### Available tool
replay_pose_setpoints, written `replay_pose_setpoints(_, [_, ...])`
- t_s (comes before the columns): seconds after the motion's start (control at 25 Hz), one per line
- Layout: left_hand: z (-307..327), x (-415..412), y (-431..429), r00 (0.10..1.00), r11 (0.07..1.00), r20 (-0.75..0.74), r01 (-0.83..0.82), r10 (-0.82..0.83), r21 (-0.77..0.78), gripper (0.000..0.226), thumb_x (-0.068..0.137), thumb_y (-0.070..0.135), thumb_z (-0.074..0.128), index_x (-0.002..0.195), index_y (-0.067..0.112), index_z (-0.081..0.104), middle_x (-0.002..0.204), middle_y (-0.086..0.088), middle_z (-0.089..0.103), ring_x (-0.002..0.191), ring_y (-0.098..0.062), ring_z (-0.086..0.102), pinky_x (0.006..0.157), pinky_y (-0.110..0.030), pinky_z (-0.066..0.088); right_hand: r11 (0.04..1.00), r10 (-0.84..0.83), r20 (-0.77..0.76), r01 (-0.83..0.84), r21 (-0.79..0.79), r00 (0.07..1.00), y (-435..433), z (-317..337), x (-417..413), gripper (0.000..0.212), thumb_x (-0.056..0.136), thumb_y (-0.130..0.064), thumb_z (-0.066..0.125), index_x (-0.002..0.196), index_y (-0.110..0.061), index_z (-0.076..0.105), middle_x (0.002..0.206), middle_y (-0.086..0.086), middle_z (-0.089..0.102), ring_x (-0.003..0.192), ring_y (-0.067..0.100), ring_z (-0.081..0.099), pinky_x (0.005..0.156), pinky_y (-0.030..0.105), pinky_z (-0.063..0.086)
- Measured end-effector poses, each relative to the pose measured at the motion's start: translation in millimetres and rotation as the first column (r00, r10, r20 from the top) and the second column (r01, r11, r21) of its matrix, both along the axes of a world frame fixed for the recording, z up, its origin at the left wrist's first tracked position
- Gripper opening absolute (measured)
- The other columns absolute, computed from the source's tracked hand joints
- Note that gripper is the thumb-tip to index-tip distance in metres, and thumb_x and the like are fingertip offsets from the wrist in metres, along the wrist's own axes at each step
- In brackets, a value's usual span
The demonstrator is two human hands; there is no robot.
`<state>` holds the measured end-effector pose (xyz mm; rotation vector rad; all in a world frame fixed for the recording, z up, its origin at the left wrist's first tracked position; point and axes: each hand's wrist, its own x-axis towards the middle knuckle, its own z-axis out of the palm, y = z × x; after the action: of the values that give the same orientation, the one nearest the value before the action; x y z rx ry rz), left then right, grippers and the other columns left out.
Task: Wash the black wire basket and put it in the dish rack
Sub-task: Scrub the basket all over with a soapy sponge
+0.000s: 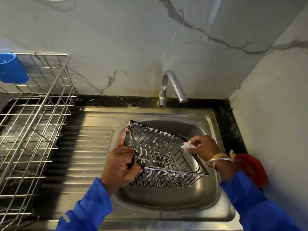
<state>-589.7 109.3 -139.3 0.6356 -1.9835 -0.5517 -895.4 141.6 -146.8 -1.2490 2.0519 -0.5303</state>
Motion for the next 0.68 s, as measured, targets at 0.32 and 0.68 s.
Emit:
replay_pose_setpoints(0.32, [-14.8,1.7,-4.3,0.991,0.996,0.097,-0.088,0.09,-0.024,0.045,0.085,0.011,0.06,0.043,0.009,0.045,0.043,0.003,0.045,0.045,-0.013,0.041,0.119,-0.045,0.031,0.991,0.13,-0.159,-0.129,0.018,0.979,28.2,2.0,-6.1,0.023,0.078,-0.032,0.077,0.099,-0.022,0.074,0.102,-0.006,0.069,0.086,0.009,0.064,0.08,0.023,0.048])
replay_pose_setpoints(0.68, [-10.9,-13.5,-1.3,0.997,0.999,0.075,0.005,-0.003,-0.038,0.037,0.076,0.004,0.062,0.044,0.009,0.044,0.043,0.002,0.043,0.043,-0.013,0.041,0.1,-0.041,0.044,0.976,0.114,-0.335,-0.168,-0.138,0.935,-17.1,-11.6,-3.3,0.011,0.087,-0.014,0.064,0.089,-0.016,0.075,0.092,0.003,0.064,0.085,0.022,0.063,0.073,0.027,0.046])
